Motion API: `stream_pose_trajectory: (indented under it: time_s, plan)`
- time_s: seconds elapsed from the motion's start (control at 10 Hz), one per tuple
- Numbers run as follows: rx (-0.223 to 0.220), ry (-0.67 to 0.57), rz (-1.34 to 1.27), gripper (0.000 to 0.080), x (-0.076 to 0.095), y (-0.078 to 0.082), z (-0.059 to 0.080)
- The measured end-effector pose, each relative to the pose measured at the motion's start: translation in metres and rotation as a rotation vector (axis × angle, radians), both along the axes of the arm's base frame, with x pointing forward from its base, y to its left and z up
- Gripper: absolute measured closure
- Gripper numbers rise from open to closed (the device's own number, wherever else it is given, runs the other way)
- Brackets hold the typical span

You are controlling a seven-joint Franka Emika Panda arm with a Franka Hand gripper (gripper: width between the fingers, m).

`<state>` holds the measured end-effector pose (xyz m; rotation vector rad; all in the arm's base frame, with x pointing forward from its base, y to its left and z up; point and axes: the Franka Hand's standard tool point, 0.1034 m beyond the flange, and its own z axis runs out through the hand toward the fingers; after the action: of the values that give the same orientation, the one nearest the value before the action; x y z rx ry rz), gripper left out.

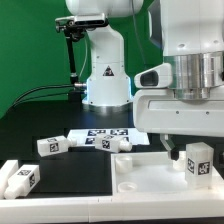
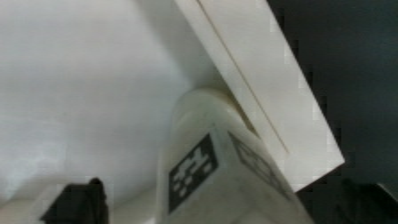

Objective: Assemble one leg

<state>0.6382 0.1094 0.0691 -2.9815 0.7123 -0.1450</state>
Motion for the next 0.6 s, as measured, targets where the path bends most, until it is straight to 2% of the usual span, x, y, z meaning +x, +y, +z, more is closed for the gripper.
stream_pose_trajectory:
  time_s: [0.3, 0.4, 0.5, 0.6]
  plan:
    - [-0.116, -0.016, 0.562, 0.0151, 0.009, -0.001, 0.013]
    - [-0.14, -0.014, 0.679, 0.0151, 0.012, 0.002, 0.017]
    - [-0.133, -0.015, 0.605, 0.0151, 0.012, 0.001, 0.015]
    - [-0.136, -0.013, 0.61, 0.0273, 0.012, 0.0, 0.014]
